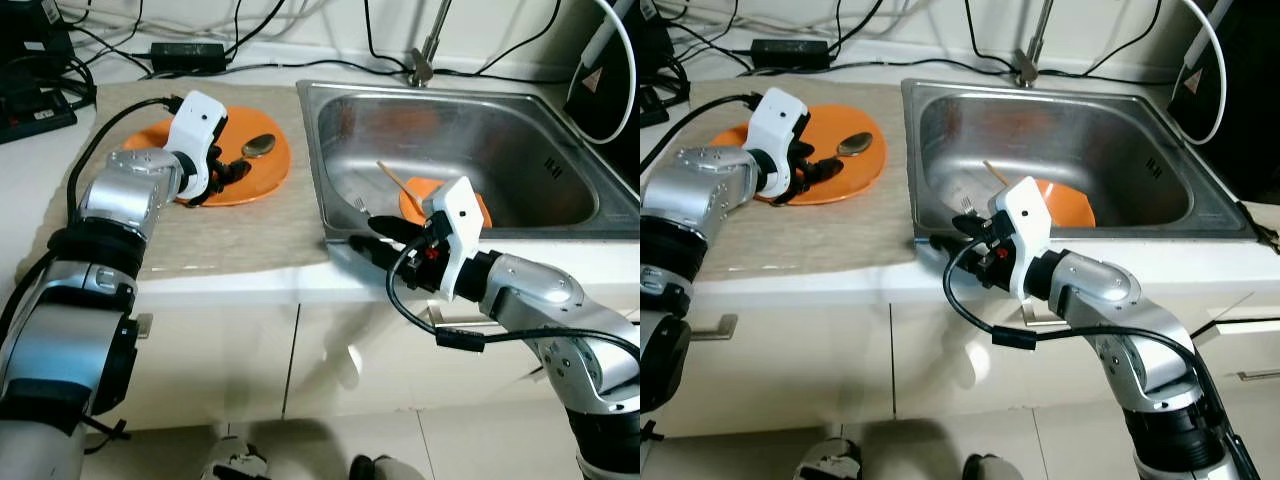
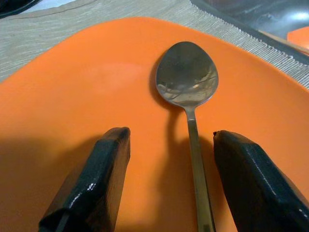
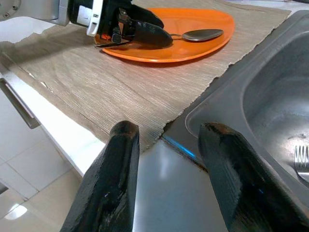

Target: Kitchen organization

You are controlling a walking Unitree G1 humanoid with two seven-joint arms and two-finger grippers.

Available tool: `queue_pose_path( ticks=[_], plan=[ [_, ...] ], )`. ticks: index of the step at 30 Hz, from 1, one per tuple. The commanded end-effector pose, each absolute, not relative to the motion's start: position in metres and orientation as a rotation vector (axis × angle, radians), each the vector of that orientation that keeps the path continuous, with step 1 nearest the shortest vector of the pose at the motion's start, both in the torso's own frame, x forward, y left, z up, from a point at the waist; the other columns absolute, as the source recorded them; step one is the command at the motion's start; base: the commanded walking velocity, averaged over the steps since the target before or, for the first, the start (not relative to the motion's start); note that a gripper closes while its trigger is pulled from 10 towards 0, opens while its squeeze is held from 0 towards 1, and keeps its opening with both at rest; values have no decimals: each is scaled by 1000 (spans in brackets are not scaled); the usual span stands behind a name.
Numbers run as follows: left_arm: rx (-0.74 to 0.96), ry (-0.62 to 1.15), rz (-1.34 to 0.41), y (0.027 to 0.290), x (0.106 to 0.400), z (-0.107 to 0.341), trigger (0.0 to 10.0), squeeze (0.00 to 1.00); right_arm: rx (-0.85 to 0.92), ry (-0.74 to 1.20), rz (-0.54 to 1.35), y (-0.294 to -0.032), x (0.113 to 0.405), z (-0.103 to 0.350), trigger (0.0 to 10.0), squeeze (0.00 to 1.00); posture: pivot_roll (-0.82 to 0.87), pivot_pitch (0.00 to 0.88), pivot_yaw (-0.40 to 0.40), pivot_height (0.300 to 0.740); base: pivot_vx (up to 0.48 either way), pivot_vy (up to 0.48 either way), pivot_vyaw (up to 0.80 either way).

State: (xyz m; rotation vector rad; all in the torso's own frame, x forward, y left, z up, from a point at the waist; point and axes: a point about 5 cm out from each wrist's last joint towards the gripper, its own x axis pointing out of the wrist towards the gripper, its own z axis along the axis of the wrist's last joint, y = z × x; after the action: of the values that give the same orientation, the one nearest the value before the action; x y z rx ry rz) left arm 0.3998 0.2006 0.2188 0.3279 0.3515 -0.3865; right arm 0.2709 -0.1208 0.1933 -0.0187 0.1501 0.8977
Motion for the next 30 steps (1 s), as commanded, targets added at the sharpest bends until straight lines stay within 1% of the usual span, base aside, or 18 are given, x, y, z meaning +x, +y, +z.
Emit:
queue_pose_path(
  ticks=[1, 2, 3, 10, 30],
  plan=[
    [350, 388, -389, 199, 400, 212, 10000, 0, -24, 142, 880, -126, 269, 198, 10000, 0, 41, 49, -62, 740, 0, 0, 0],
    [354, 396, -393, 199, 400, 211, 8353, 0, -25, 143, 880, -126, 268, 198, 10000, 0, 41, 49, -63, 740, 0, 0, 0],
    [340, 408, -398, 199, 400, 210, 0, 0, -23, 145, 881, -126, 268, 198, 10000, 0, 42, 49, -63, 740, 0, 0, 0],
    [314, 468, -435, 201, 398, 202, 0, 0, -22, 152, 866, -128, 270, 198, 10000, 0, 44, 46, -65, 740, 0, 0, 0],
    [309, 488, -441, 202, 397, 197, 0, 0, -27, 151, 849, -130, 272, 198, 10000, 0, 41, 44, -60, 740, 0, 0, 0]
  ],
)
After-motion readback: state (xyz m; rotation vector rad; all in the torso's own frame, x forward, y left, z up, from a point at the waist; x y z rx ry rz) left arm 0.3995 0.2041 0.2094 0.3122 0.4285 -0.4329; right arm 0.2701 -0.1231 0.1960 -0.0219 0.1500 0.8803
